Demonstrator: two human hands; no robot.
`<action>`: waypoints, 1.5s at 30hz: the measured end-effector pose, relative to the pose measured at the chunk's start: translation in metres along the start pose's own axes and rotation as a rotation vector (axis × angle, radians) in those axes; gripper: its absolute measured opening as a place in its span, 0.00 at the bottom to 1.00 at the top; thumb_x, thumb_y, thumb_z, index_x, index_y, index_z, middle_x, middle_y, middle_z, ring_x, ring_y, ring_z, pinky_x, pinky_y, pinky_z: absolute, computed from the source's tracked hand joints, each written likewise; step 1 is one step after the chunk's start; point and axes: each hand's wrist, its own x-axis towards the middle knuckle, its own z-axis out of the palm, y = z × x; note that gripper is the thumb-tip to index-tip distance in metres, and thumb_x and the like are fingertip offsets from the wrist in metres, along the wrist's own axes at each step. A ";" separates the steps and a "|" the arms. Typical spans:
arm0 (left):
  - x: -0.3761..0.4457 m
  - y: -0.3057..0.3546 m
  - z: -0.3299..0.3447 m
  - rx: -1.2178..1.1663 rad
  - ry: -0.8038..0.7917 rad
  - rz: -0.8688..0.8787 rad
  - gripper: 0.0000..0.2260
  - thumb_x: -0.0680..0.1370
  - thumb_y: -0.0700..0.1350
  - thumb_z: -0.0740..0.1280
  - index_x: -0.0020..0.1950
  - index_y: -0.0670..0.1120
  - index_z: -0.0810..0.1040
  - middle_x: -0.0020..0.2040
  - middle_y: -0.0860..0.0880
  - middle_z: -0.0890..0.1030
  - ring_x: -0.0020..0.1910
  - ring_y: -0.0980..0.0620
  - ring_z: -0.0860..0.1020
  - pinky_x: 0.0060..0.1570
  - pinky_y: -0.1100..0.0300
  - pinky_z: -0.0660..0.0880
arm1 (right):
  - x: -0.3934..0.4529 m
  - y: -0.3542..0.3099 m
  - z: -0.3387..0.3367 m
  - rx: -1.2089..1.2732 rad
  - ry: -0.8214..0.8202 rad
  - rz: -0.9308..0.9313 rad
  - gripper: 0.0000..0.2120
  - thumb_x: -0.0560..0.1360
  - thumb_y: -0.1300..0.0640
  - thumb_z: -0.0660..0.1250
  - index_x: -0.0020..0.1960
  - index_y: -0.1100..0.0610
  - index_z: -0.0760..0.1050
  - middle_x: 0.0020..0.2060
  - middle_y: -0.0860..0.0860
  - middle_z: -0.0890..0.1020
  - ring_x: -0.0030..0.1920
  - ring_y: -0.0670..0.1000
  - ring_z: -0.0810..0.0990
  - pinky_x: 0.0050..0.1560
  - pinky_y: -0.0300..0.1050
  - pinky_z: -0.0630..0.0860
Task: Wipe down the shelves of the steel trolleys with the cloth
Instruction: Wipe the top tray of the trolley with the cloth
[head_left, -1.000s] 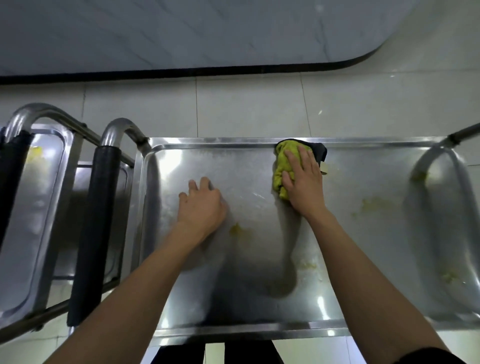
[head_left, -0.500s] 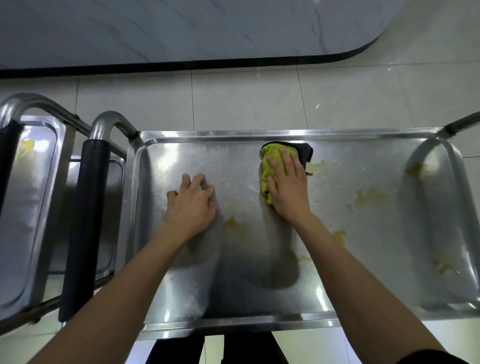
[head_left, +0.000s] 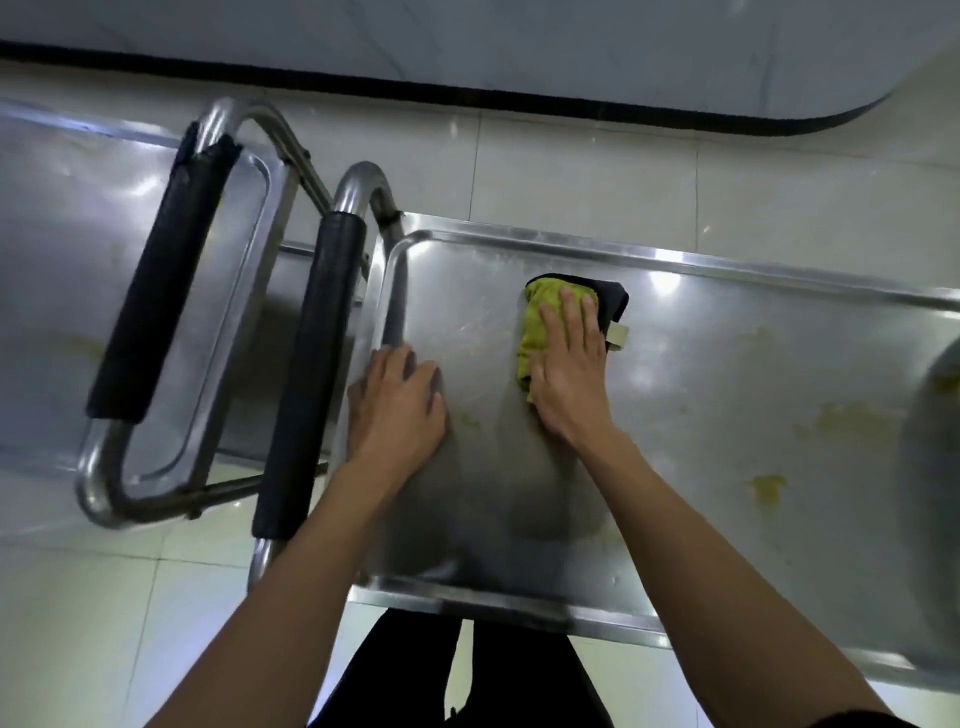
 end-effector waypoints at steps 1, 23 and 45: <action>-0.003 -0.004 -0.001 -0.029 -0.001 -0.016 0.16 0.79 0.49 0.64 0.66 0.48 0.76 0.75 0.43 0.66 0.76 0.42 0.59 0.71 0.40 0.64 | 0.002 -0.013 0.007 0.024 -0.010 0.002 0.28 0.82 0.57 0.57 0.80 0.54 0.54 0.80 0.52 0.48 0.80 0.55 0.41 0.78 0.58 0.46; -0.024 -0.031 -0.014 -0.164 -0.084 -0.156 0.25 0.79 0.45 0.61 0.77 0.51 0.68 0.82 0.44 0.52 0.81 0.46 0.47 0.78 0.51 0.51 | 0.022 -0.123 0.053 0.074 -0.121 -0.173 0.23 0.84 0.53 0.56 0.78 0.53 0.60 0.80 0.51 0.53 0.80 0.54 0.44 0.78 0.55 0.49; -0.023 0.084 0.014 0.100 -0.089 0.131 0.19 0.80 0.52 0.58 0.68 0.49 0.74 0.75 0.47 0.67 0.76 0.45 0.60 0.69 0.45 0.62 | -0.023 0.030 -0.013 0.084 0.010 -0.097 0.22 0.83 0.56 0.56 0.77 0.54 0.63 0.79 0.53 0.56 0.80 0.55 0.50 0.79 0.51 0.50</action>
